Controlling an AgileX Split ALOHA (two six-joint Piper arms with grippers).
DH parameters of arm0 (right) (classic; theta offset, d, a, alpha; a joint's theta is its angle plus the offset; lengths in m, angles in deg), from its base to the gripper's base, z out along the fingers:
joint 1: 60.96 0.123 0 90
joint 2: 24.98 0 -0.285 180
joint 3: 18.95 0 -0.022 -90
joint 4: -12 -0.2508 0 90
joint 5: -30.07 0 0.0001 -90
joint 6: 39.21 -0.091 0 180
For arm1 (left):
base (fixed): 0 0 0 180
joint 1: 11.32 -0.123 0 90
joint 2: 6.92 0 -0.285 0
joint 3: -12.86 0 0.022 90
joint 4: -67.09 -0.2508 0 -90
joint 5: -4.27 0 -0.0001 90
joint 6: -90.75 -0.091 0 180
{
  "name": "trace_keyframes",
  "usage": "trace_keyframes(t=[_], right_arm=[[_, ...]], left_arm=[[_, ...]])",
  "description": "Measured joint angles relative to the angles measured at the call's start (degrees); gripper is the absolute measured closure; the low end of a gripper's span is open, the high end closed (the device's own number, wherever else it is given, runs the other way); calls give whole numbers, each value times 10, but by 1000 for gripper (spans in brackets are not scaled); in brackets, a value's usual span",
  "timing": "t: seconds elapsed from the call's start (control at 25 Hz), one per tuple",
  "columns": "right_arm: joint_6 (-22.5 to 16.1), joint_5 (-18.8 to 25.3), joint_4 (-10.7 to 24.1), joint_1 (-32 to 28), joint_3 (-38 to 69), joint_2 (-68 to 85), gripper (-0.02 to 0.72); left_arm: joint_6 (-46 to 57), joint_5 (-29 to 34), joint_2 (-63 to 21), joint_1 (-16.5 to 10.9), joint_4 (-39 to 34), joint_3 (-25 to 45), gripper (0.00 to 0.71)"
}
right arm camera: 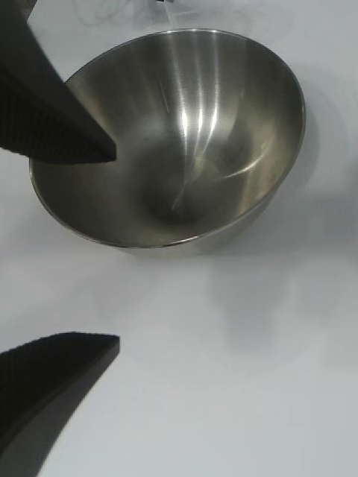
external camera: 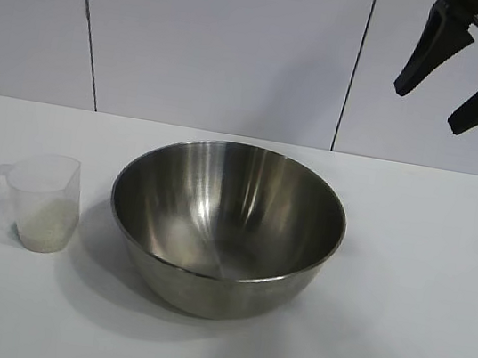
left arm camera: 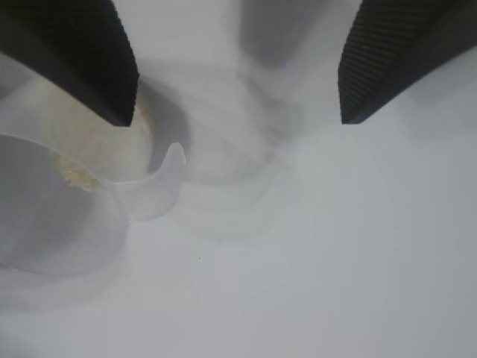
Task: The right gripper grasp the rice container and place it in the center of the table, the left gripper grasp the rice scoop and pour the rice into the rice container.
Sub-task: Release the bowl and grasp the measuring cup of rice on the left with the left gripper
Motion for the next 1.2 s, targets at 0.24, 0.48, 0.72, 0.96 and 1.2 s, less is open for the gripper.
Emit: trace_keyframes(t=[0.24, 0.48, 0.72, 0.96, 1.2], right_arm=[[0, -1, 0, 0, 0, 0, 252], [0, -1, 0, 0, 0, 0, 252], [0, -3, 0, 0, 0, 0, 252], [0, -6, 0, 0, 0, 0, 252], [0, -6, 0, 0, 0, 0, 252]], left_arm=[[0, 0, 0, 0, 0, -13, 170], [0, 0, 0, 0, 0, -17, 170], [0, 1, 0, 0, 0, -29, 170], [0, 7, 5, 0, 7, -29, 170], [-15, 8, 9, 0, 0, -29, 170]])
